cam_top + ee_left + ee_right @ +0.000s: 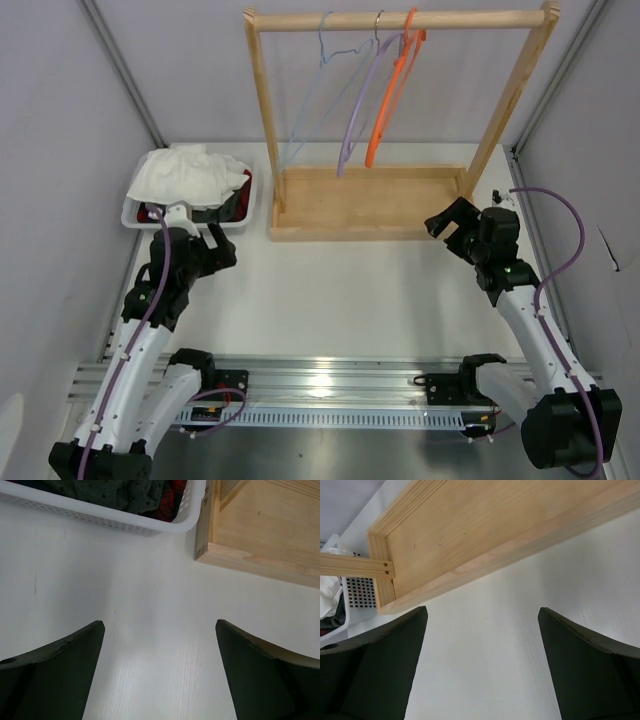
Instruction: Place the skirt on the hanger
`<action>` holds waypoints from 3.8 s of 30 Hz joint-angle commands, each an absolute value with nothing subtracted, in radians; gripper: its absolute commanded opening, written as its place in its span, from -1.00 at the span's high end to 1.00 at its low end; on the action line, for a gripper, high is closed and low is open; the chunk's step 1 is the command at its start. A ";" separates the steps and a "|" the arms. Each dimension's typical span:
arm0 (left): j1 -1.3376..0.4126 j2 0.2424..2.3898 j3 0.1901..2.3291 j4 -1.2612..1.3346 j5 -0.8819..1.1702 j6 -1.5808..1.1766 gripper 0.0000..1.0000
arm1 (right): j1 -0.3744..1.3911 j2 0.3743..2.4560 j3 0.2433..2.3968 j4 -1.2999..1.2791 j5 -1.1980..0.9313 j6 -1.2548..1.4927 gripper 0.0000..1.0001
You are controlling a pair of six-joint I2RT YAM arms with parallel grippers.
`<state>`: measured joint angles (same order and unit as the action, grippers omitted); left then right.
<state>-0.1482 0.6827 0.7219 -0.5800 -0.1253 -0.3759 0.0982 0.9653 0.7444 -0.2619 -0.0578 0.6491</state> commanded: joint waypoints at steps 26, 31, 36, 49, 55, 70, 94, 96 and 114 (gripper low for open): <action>0.034 1.604 1.394 -0.379 -0.414 -0.413 -0.77 | 0.225 0.948 0.847 -0.284 -0.117 0.640 -0.99; 0.043 1.689 1.397 -0.331 -0.400 -0.382 -0.77 | 0.267 0.948 0.847 -0.291 -0.092 0.643 -0.99; 0.051 1.729 1.402 -0.293 -0.371 -0.374 -0.73 | 0.288 0.943 0.841 -0.293 -0.084 0.644 -0.99; 0.057 1.723 1.496 -0.333 -0.307 -0.376 1.00 | 0.319 0.942 0.834 -0.293 -0.060 0.638 -0.98; 0.055 1.597 1.577 -0.400 -0.204 -0.365 1.00 | 0.328 0.959 0.842 -0.270 -0.067 0.635 -0.99; 0.018 1.060 1.358 -0.549 0.072 -0.420 1.00 | 0.336 1.005 0.897 -0.244 -0.067 0.615 -0.99; -0.504 0.857 1.169 -0.520 0.402 -0.469 1.00 | 0.391 1.028 0.897 -0.255 -0.018 0.624 -0.99; -0.547 0.873 1.085 -0.444 0.317 -0.501 1.00 | 0.397 1.025 0.897 -0.262 -0.012 0.626 -0.99; -0.888 1.321 0.970 -0.072 0.250 -0.592 1.00 | 0.425 1.032 0.922 -0.347 0.028 0.606 -0.99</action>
